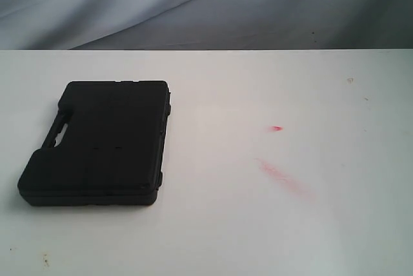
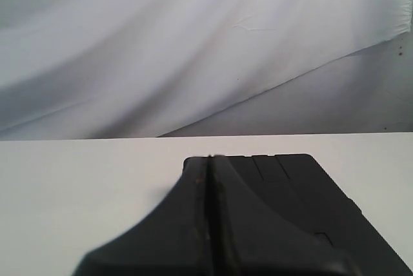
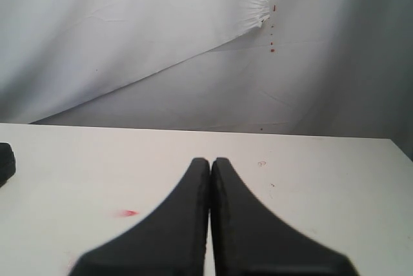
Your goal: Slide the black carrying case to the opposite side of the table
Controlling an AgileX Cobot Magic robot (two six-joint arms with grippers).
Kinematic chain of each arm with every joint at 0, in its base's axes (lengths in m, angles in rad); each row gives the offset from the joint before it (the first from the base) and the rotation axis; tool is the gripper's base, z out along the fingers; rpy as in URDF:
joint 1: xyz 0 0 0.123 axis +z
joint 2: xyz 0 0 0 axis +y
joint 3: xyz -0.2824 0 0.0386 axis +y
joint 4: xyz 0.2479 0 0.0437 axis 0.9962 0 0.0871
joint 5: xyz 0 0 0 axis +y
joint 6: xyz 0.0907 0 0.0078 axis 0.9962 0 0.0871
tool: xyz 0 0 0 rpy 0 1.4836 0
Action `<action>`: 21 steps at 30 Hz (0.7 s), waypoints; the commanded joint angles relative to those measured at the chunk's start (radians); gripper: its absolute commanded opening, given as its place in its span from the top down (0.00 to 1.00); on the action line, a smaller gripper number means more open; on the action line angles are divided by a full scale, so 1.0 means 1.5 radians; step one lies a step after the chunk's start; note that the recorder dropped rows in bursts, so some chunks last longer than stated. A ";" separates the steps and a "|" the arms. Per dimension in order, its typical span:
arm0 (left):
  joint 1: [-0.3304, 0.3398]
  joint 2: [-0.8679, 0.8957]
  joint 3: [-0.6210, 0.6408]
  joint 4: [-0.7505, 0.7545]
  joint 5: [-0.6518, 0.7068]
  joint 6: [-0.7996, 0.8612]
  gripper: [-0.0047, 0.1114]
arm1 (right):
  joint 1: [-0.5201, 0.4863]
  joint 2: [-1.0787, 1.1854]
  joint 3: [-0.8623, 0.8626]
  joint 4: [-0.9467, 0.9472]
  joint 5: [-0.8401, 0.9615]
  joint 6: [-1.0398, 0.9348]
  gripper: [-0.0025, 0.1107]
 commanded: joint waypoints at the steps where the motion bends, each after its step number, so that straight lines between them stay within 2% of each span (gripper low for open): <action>1: -0.004 -0.003 0.003 -0.009 0.002 0.009 0.96 | -0.005 -0.004 0.002 -0.001 -0.003 0.001 0.98; 21: -0.004 -0.003 0.003 -0.003 0.023 0.009 0.96 | -0.005 -0.004 0.002 -0.001 -0.003 0.001 0.98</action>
